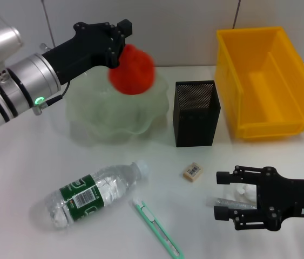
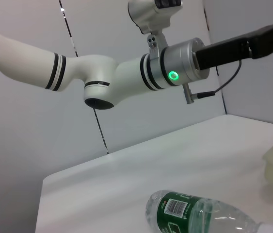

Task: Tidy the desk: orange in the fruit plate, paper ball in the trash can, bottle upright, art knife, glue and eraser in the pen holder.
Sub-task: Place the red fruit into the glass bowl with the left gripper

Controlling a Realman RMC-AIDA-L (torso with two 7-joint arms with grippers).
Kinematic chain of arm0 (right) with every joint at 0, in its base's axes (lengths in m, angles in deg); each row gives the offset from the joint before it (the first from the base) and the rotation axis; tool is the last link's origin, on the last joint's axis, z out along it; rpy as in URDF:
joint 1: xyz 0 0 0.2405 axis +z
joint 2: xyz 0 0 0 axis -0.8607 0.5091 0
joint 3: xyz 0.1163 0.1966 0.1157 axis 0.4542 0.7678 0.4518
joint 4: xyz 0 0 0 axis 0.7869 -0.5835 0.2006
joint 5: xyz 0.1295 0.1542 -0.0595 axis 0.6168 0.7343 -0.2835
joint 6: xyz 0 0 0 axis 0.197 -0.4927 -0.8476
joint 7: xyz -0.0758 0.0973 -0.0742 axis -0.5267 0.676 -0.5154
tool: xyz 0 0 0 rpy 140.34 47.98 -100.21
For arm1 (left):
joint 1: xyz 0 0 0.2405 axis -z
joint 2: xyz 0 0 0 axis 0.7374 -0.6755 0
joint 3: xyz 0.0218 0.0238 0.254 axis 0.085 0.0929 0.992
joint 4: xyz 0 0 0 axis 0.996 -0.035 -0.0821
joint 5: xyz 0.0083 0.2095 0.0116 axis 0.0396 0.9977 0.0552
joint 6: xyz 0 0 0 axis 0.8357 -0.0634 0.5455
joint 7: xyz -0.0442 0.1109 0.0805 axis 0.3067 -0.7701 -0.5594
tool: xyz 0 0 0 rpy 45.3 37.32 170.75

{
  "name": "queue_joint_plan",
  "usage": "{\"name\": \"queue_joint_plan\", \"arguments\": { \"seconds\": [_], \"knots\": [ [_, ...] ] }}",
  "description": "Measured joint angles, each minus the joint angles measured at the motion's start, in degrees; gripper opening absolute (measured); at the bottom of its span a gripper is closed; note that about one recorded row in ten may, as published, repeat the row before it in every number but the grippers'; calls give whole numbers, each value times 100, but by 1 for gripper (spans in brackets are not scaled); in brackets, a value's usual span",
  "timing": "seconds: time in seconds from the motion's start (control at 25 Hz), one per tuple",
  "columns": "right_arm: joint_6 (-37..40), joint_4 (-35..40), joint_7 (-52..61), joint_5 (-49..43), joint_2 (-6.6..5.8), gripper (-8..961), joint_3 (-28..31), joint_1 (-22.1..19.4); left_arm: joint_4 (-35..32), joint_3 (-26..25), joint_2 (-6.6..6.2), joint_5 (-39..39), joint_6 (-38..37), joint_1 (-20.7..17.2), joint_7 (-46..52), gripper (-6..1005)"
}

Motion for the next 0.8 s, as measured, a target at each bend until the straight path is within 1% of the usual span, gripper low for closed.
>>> {"name": "queue_joint_plan", "arguments": {
  "seconds": [0.12, 0.2, 0.36, 0.4, 0.56, 0.8],
  "knots": [
    [0, 0, 9, 8, 0, 785, 8, -8, 69, -6, 2, -47, 84, 34, -101, 16],
    [-1, 0, 13, 32, 0, 785, 8, -17, 300, 21, 4, -383, 283, 113, -477, 21],
    [0, 0, 14, 81, -2, 785, 8, -31, 367, 19, 4, -437, 405, 155, -559, 30],
    [5, 0, 17, 81, -2, 784, 7, -29, 437, -9, 4, -457, 565, 196, -667, 33],
    [35, -4, 26, 81, -3, 784, 4, -23, 582, 6, 2, -631, 789, 218, -873, 42],
    [50, -10, 28, 90, -3, 784, 3, -24, 711, -23, 1, -686, 983, 245, -927, 57]
  ]
}}
